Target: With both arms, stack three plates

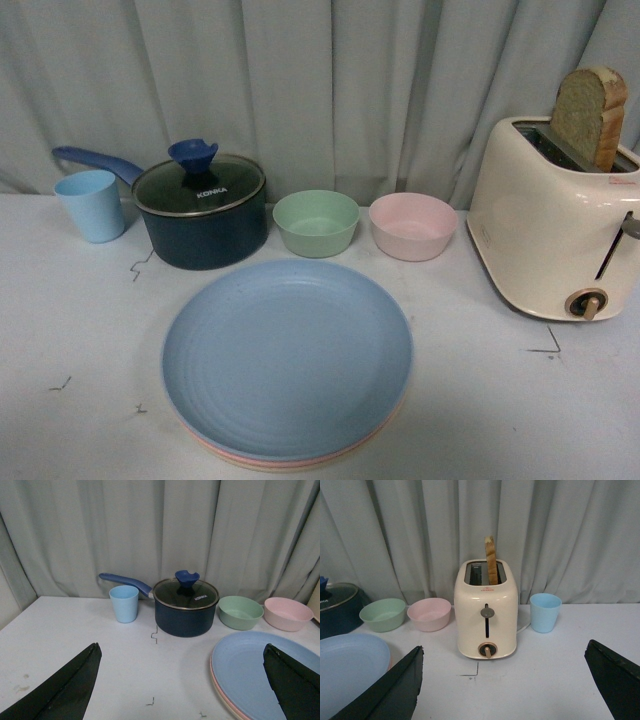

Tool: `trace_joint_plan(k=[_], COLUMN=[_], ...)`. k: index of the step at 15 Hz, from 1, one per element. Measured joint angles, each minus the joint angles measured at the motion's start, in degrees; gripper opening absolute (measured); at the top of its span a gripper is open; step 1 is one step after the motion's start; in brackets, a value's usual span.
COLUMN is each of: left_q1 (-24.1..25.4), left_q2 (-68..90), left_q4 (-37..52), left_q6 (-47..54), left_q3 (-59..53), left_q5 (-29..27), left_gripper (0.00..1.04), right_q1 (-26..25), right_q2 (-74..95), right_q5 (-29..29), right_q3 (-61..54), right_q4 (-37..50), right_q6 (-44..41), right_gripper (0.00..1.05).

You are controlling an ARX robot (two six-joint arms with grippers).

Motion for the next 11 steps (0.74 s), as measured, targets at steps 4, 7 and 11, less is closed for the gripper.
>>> trace_joint_plan(k=[4,7,11], left_q1=[0.0,0.0,0.0], left_q2=[0.0,0.0,0.0], left_q4=[0.0,0.0,0.0], left_q6=[0.0,0.0,0.0], left_q3=[0.0,0.0,0.0], left_q5=[0.0,0.0,0.0], left_gripper=[0.98,0.98,0.98], right_q1=[0.0,0.0,0.0], right_q2=[0.0,0.0,0.0], right_q5=[0.0,0.0,0.0], right_q3=[0.0,0.0,0.0], right_q4=[0.0,0.0,0.0], right_q6=[0.0,0.0,0.0], right_gripper=[0.98,0.98,0.98])
